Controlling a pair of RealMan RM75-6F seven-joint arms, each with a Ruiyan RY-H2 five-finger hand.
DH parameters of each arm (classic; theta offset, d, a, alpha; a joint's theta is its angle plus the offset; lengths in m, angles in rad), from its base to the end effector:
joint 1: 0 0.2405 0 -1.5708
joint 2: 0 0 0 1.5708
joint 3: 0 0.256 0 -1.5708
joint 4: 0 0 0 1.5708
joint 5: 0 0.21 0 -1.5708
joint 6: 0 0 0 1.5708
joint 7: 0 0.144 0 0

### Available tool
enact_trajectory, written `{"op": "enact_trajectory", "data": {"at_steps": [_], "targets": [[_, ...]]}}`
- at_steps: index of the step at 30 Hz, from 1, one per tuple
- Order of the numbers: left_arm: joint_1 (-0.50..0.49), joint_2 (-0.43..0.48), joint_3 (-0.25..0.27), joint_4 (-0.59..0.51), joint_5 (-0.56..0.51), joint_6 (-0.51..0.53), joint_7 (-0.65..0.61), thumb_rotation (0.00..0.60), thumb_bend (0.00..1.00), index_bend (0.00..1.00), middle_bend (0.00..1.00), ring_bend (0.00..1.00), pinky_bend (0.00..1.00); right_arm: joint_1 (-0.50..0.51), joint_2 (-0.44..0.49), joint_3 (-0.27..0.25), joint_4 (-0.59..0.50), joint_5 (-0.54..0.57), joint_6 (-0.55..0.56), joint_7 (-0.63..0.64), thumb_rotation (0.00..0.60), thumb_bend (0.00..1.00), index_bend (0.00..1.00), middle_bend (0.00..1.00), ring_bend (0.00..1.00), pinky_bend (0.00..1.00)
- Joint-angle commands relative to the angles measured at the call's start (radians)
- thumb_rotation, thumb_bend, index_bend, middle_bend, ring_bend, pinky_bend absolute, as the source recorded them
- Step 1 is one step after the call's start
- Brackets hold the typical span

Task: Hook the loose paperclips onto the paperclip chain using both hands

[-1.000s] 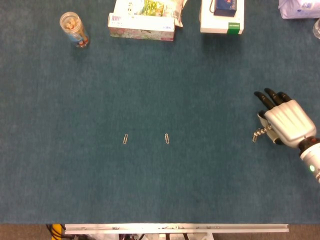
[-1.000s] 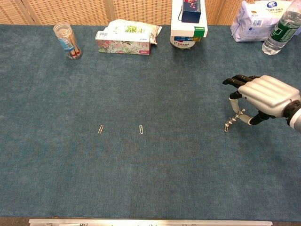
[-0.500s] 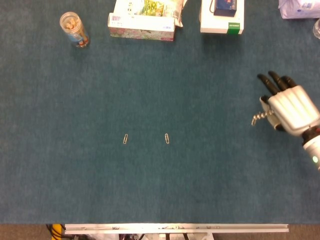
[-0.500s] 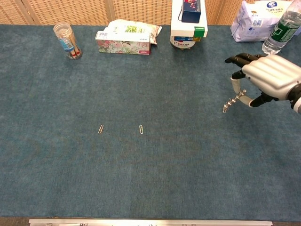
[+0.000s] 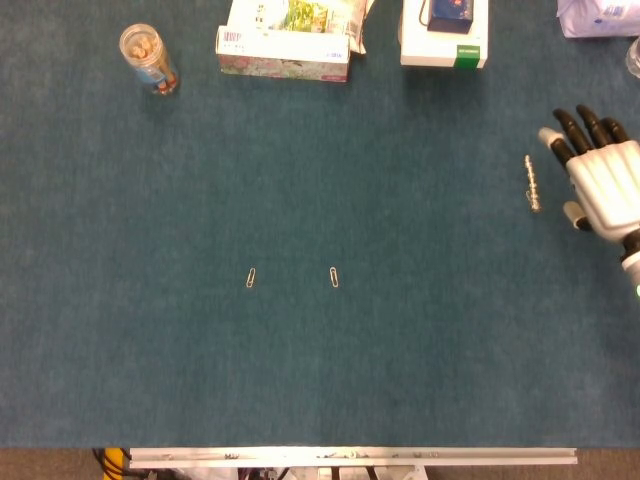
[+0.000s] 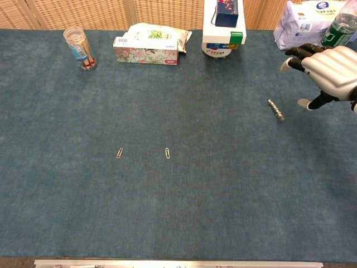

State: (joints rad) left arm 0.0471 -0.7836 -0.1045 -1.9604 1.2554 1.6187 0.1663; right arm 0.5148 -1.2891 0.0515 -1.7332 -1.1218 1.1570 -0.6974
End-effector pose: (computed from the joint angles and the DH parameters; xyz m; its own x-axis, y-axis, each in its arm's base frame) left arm -0.2967 0.1435 0.2627 0.5406 -0.0701 0.8383 0.8059 0.3290 -0.4922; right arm -0.2243 -0.2794 0.0587 0.7180 -0.1871 0.6704 -0.6947 -0.2515 0.6738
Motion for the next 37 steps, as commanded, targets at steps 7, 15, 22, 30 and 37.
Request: {"op": "enact_trajectory", "data": {"at_steps": [7,15,22,30,37], "targets": [[-0.021,-0.015,0.012,0.005,0.030,-0.034,0.019,0.600,0.36,0.54,0.14,0.00,0.03,-0.090,0.041,-0.018,-0.085,-0.097,0.180,0.004,0.600,0.18,0.13,0.10,0.00,0.18],[-0.056,-0.061,0.035,0.010,0.066,-0.087,0.088,0.600,0.36,0.54,0.15,0.00,0.05,-0.221,0.102,-0.038,-0.182,-0.162,0.392,-0.022,0.600,0.19,0.22,0.10,0.00,0.18],[-0.086,-0.105,0.050,0.022,0.089,-0.131,0.136,0.600,0.36,0.54,0.16,0.00,0.06,-0.342,0.124,-0.071,-0.207,-0.240,0.549,-0.007,0.600,0.19,0.23,0.10,0.00,0.18],[-0.104,-0.136,0.063,0.030,0.092,-0.166,0.161,0.600,0.36,0.54,0.16,0.00,0.07,-0.447,0.143,-0.094,-0.214,-0.299,0.635,0.089,0.600,0.19,0.23,0.10,0.00,0.18],[-0.114,-0.152,0.070,0.043,0.080,-0.187,0.176,0.600,0.36,0.54,0.16,0.00,0.07,-0.469,0.165,-0.086,-0.220,-0.335,0.615,0.132,0.600,0.19,0.23,0.10,0.00,0.18]]}}
